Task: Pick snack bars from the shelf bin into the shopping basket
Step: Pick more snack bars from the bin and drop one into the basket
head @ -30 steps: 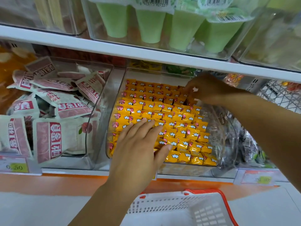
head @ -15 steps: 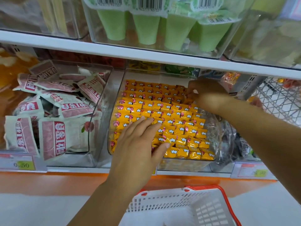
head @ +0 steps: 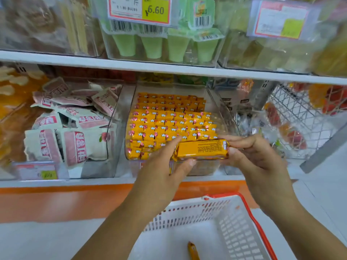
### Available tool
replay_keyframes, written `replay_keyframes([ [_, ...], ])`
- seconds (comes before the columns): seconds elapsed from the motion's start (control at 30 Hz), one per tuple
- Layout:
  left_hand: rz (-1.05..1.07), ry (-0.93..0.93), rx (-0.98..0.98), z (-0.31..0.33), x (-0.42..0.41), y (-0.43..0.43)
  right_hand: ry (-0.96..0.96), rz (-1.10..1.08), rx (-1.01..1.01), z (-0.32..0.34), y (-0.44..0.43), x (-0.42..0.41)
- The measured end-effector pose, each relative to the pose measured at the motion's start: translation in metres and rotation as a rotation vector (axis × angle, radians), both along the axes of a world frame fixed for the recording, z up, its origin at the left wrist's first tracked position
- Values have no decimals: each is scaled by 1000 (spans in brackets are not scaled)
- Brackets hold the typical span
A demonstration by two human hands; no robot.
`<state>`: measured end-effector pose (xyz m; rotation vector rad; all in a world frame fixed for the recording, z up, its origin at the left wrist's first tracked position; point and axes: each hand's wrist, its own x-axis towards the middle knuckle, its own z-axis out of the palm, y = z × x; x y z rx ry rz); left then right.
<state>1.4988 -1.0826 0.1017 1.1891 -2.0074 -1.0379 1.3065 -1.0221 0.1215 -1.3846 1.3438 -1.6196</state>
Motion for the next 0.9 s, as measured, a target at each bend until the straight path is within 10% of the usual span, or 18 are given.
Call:
replay_keyframes([
  [0.5, 69, 622, 472, 23, 14, 3, -247, 114, 227, 4, 6, 1],
  [0.9, -62, 597, 510, 19, 28, -1, -401, 123, 316, 3, -2, -5],
])
